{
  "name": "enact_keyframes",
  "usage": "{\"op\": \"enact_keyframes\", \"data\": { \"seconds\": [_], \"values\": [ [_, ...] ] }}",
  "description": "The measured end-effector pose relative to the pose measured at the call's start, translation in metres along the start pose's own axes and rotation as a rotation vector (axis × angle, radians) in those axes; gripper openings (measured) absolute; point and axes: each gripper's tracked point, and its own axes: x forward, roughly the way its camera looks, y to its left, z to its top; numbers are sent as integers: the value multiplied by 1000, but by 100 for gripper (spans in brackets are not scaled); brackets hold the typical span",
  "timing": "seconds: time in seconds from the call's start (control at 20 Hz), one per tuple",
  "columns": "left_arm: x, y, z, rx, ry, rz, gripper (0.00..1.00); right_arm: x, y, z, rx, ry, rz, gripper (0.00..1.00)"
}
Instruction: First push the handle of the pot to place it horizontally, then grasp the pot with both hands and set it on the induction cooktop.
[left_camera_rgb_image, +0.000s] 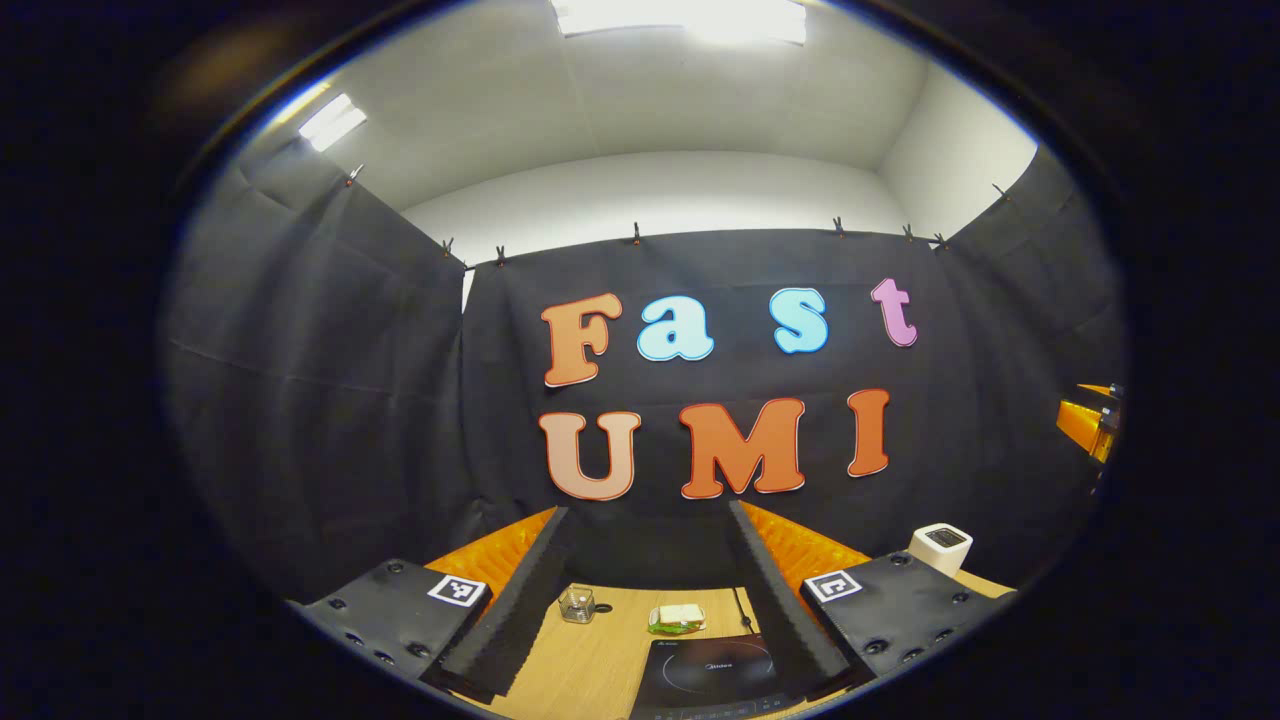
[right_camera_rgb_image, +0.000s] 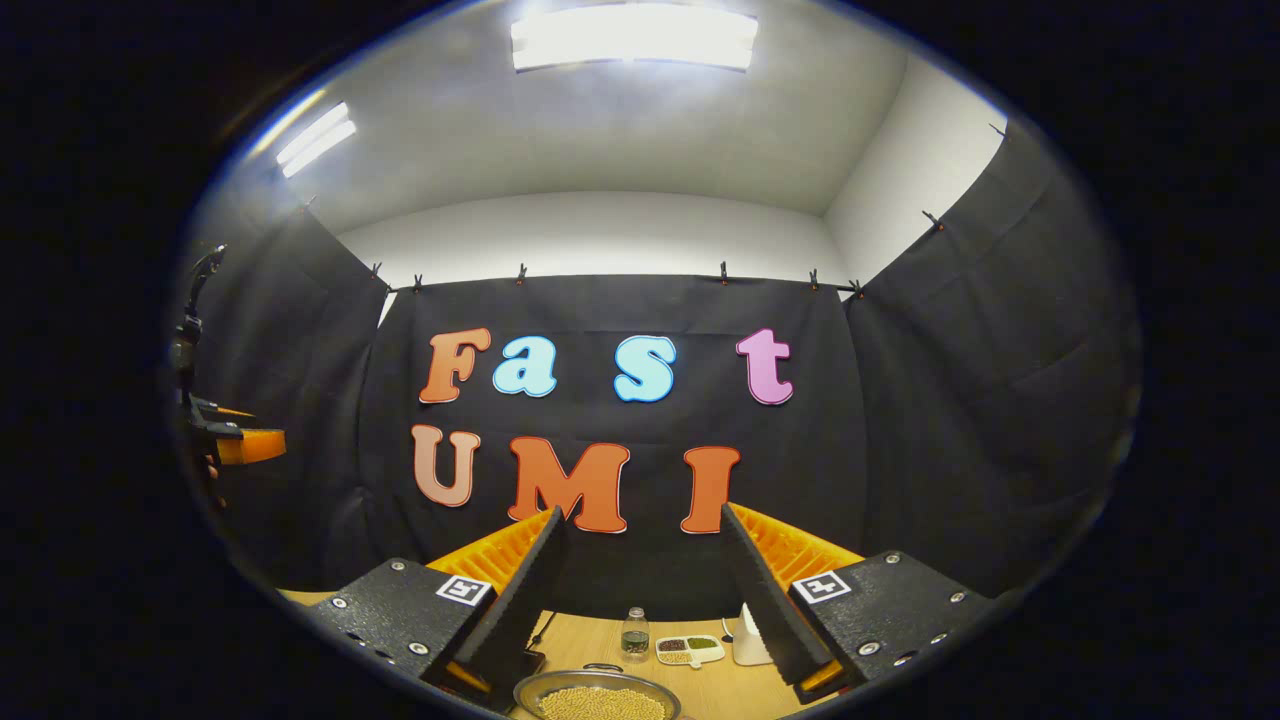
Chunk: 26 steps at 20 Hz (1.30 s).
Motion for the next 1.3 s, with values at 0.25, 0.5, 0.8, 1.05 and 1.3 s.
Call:
{"op": "enact_keyframes", "data": {
  "seconds": [0.25,0.5,0.8,1.05,1.3],
  "values": [
    [10,6,-12,-17,34,51,96,-5,8,-10,-18,28,23,94],
    [8,-7,-17,-27,12,54,100,-17,22,-37,-23,79,72,94],
    [-8,-49,-25,-7,-5,-31,98,-19,35,-102,-49,200,134,93],
    [-16,-69,-28,7,-25,-71,100,-35,60,-176,-2,403,242,82],
    [-13,-71,-35,28,-25,-69,96,-49,82,-252,20,592,317,69]
  ]
}}
